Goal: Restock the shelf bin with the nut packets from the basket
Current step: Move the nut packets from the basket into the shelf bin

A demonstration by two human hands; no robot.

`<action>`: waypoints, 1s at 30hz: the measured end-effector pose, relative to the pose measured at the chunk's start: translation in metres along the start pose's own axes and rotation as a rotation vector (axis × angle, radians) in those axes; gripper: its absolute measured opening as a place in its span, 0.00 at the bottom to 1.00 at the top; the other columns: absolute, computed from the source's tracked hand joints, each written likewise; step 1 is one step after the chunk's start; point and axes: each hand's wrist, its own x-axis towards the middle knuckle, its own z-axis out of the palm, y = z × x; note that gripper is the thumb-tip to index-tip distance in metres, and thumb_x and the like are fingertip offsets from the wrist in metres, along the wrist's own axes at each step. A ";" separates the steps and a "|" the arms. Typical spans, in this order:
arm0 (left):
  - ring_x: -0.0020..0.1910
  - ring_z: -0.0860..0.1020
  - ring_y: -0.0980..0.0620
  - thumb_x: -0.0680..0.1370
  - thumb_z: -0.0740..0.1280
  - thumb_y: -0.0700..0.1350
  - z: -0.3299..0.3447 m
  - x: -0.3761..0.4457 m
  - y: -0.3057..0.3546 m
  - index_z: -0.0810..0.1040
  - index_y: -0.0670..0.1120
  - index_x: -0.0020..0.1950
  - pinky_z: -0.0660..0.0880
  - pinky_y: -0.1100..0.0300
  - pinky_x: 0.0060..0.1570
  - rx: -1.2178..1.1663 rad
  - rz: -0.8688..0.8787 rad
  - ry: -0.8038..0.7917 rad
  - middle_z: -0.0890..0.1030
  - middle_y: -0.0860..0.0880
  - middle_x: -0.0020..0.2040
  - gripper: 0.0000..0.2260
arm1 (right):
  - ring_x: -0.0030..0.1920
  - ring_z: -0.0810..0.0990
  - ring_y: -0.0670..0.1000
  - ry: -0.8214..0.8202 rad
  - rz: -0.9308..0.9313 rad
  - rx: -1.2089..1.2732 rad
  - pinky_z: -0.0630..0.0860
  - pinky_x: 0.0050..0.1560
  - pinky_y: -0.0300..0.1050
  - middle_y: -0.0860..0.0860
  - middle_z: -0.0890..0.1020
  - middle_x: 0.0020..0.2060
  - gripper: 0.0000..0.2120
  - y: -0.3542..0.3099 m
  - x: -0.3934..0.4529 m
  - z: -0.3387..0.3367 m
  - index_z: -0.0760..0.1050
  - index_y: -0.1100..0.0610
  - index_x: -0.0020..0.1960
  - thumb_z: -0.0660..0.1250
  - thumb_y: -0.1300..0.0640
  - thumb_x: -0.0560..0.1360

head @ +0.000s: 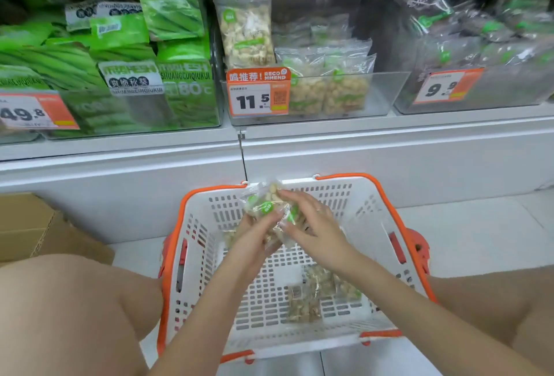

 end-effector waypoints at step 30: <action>0.50 0.83 0.51 0.63 0.77 0.44 0.069 0.022 0.162 0.74 0.46 0.59 0.79 0.58 0.50 0.485 0.257 -0.177 0.84 0.48 0.51 0.26 | 0.64 0.74 0.43 0.058 -0.317 0.362 0.75 0.61 0.43 0.35 0.70 0.64 0.40 -0.078 0.069 -0.117 0.66 0.34 0.65 0.80 0.61 0.63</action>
